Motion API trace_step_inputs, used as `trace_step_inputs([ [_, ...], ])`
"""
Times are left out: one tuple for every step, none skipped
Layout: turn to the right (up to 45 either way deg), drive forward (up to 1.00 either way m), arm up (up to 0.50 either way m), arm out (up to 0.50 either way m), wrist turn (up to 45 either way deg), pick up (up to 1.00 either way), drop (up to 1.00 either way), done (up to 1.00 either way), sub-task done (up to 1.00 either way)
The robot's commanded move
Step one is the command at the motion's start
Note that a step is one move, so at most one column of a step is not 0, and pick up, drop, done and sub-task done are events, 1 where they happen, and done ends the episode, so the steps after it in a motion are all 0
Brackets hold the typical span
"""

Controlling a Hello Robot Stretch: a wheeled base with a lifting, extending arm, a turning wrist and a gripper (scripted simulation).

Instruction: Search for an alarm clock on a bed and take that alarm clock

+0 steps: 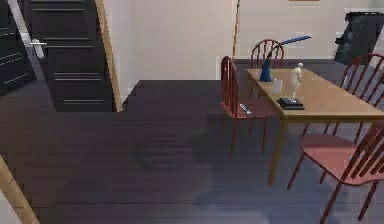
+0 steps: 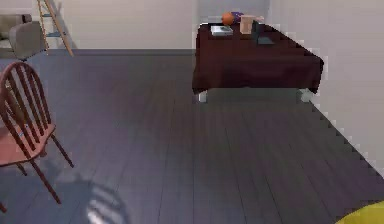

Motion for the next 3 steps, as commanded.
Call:
trace_step_inputs([
  [-18.0, 0.0, 0.0, 0.0, 0.0, 0.0, 0.0, 0.0, 0.0],
  [0.0, 1.0, 0.0, 0.0, 0.0, 0.0, 0.0, 0.0, 0.0],
  [0.0, 0.4, 0.0, 0.0, 0.0, 0.0, 0.0, 0.0, 0.0],
])
